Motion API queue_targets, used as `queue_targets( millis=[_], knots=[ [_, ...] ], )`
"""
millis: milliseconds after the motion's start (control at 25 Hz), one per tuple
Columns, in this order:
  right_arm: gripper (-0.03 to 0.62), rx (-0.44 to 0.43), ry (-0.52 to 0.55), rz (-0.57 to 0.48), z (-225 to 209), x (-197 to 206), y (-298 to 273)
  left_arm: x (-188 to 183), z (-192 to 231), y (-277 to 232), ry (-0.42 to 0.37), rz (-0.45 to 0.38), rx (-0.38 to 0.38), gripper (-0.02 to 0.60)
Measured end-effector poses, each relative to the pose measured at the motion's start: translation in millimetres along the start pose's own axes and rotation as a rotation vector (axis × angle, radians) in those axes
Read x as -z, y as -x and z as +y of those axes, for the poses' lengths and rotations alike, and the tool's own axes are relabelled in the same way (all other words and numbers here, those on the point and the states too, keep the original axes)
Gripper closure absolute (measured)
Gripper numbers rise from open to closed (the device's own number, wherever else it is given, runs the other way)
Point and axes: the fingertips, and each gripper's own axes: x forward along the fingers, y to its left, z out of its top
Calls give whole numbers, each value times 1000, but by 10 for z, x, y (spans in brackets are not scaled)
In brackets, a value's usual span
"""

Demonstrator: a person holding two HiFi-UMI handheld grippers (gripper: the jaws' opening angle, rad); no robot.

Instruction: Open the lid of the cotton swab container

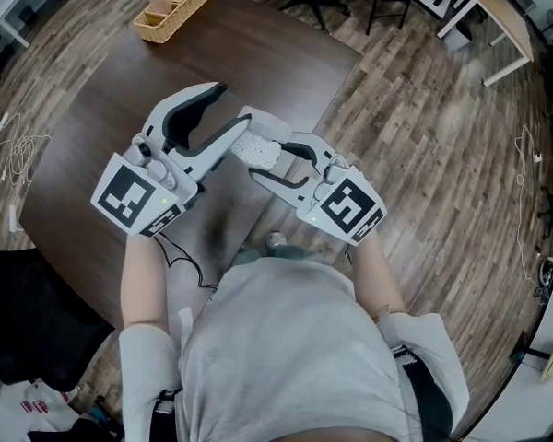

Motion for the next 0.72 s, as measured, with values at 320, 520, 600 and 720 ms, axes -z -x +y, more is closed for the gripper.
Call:
queue_targets(
  millis=[320, 520, 600, 720],
  knots=[
    [401, 196, -116, -9, -376, 49, 58, 94, 189, 183, -12, 19, -191, 525],
    [401, 260, -128, -25, -487, 3, 81, 122, 279, 293, -16, 21, -305, 555],
    [401, 283, -128, -36, -526, -29, 91, 133, 295, 337, -18, 26, -338, 558],
    [401, 312, -127, -50, -577, -69, 101, 167, 310, 406, -9, 30, -378, 558]
  ],
)
